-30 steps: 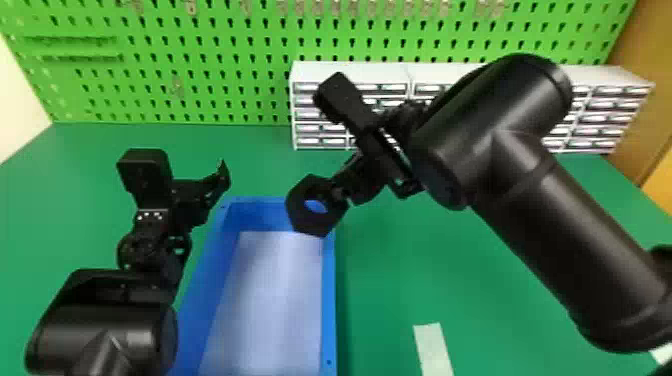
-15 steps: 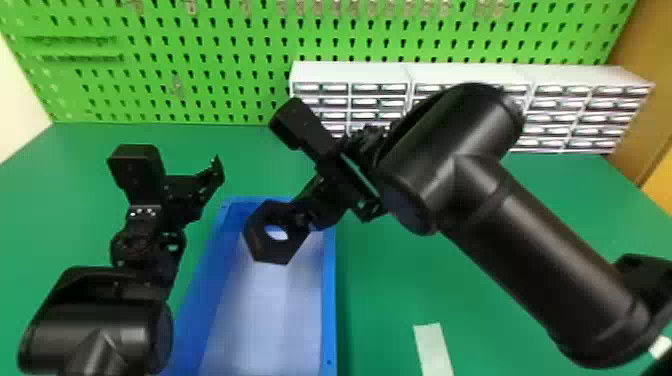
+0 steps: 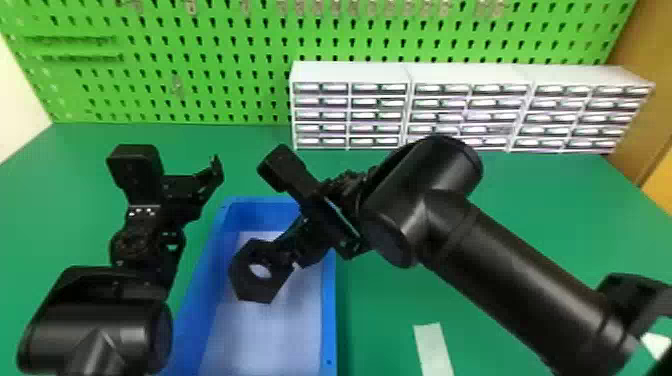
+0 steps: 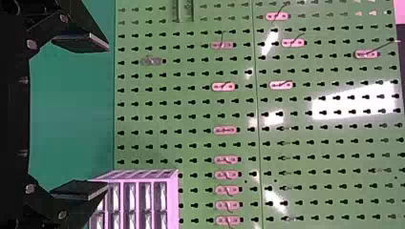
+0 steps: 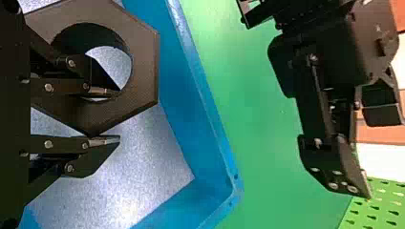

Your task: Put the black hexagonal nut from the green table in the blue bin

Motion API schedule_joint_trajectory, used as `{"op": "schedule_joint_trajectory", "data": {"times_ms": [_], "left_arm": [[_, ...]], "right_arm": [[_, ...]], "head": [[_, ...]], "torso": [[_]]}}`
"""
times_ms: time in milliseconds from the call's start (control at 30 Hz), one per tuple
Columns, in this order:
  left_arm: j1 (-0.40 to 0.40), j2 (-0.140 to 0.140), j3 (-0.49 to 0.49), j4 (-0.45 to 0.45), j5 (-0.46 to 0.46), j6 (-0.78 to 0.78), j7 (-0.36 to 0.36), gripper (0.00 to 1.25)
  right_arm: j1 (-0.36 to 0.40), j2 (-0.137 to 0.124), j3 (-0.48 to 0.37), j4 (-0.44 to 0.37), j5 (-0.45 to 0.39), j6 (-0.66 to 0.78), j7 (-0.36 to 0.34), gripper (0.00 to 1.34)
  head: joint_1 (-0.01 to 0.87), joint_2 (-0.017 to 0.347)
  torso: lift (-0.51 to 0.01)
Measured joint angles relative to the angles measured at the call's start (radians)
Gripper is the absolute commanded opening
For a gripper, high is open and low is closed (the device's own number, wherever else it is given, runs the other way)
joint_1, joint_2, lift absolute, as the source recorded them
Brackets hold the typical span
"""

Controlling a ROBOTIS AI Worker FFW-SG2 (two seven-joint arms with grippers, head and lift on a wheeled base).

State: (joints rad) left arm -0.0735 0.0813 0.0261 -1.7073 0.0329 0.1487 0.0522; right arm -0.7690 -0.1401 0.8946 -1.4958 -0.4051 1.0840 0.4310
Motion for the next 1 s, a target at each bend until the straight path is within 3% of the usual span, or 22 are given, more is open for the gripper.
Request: {"op": "schedule_joint_trajectory", "data": {"times_ms": [167, 533, 833, 1000], "left_arm": [[0.000, 0.000, 0.000, 0.000, 0.000, 0.000, 0.000, 1.00], [0.000, 0.000, -0.001, 0.000, -0.001, 0.000, 0.000, 1.00], [0.002, 0.000, -0.002, 0.000, -0.001, 0.000, 0.000, 1.00], [0.003, 0.000, -0.003, 0.000, -0.001, 0.000, 0.000, 1.00]], "right_arm": [[0.001, 0.001, 0.006, 0.011, -0.008, -0.010, -0.007, 0.27], [0.002, -0.003, 0.007, 0.012, -0.011, -0.015, -0.009, 0.79], [0.004, -0.007, 0.007, 0.014, -0.012, -0.016, -0.009, 1.06], [0.005, -0.007, 0.004, 0.014, -0.012, -0.016, -0.009, 1.13]], "head": [[0.686, 0.051], [0.686, 0.051], [0.686, 0.051], [0.686, 0.051]], "torso": [[-0.096], [-0.096], [-0.096], [-0.096]]}}
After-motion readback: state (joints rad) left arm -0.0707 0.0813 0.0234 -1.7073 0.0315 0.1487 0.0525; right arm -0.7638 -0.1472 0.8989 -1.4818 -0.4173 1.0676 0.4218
